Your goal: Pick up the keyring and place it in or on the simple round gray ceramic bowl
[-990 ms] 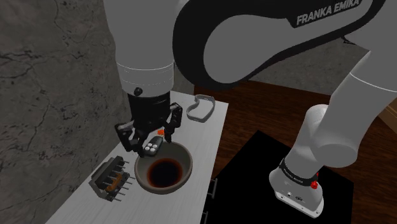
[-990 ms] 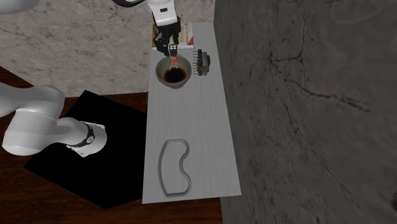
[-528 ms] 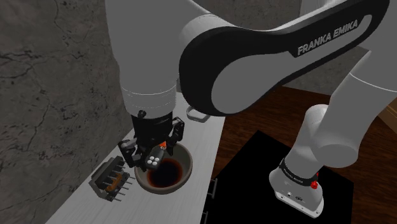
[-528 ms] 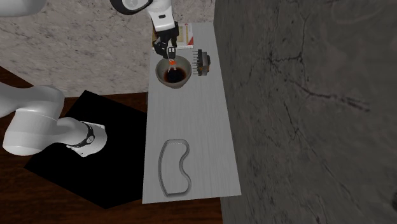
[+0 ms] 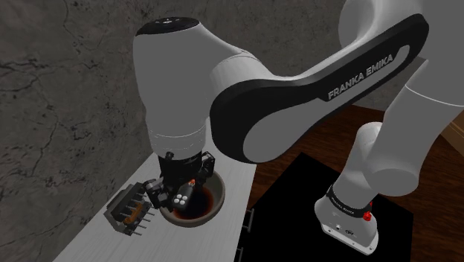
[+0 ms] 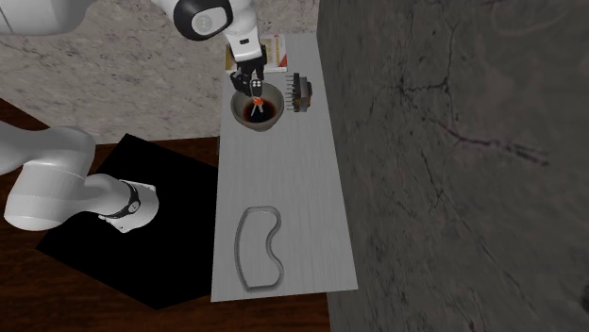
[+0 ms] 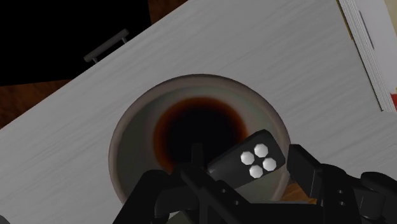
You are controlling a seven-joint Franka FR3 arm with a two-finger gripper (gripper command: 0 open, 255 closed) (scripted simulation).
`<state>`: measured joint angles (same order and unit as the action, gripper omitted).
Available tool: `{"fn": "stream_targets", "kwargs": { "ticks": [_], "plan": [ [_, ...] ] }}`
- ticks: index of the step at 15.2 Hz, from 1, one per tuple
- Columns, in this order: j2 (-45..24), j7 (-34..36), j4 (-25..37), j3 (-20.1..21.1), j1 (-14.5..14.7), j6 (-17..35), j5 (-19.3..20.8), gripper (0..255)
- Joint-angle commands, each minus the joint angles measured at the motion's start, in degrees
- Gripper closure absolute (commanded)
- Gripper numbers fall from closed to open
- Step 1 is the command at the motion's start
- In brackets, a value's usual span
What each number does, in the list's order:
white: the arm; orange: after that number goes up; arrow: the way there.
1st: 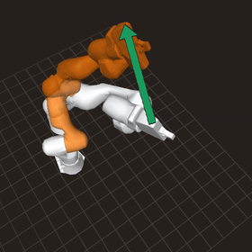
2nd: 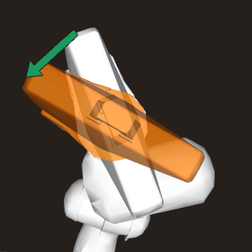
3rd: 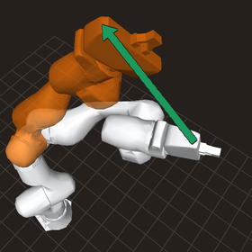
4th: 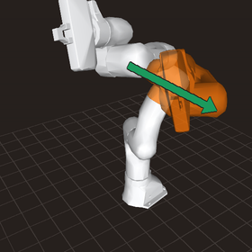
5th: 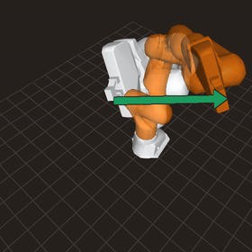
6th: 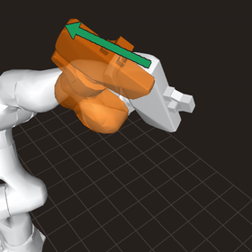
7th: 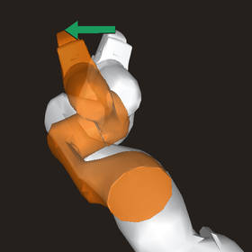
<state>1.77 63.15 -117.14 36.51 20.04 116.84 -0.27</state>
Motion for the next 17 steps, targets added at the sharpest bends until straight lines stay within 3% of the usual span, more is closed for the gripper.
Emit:
{"fn": "stream_targets", "kwargs": {
  "ticks": [1, 9, 10, 15, 17],
  "plan": [
    [-0.5, 0.2, -1.2, 0.0, 0.0, 1.7, 0.4, 255],
    [-0.5, 0.2, -1.2, 0.0, 0.0, 1.7, 0.4, 255],
    [-0.5, 0.2, -1.2, 0.0, 0.0, 1.7, 0.4, 0],
    [-0.5, 0.2, -1.2, 0.0, 0.0, 1.7, 0.4, 0],
    [0.9, -0.5, 1.4, -0.1, -0.1, -2.1, -0.6, 0]
  ]
}}
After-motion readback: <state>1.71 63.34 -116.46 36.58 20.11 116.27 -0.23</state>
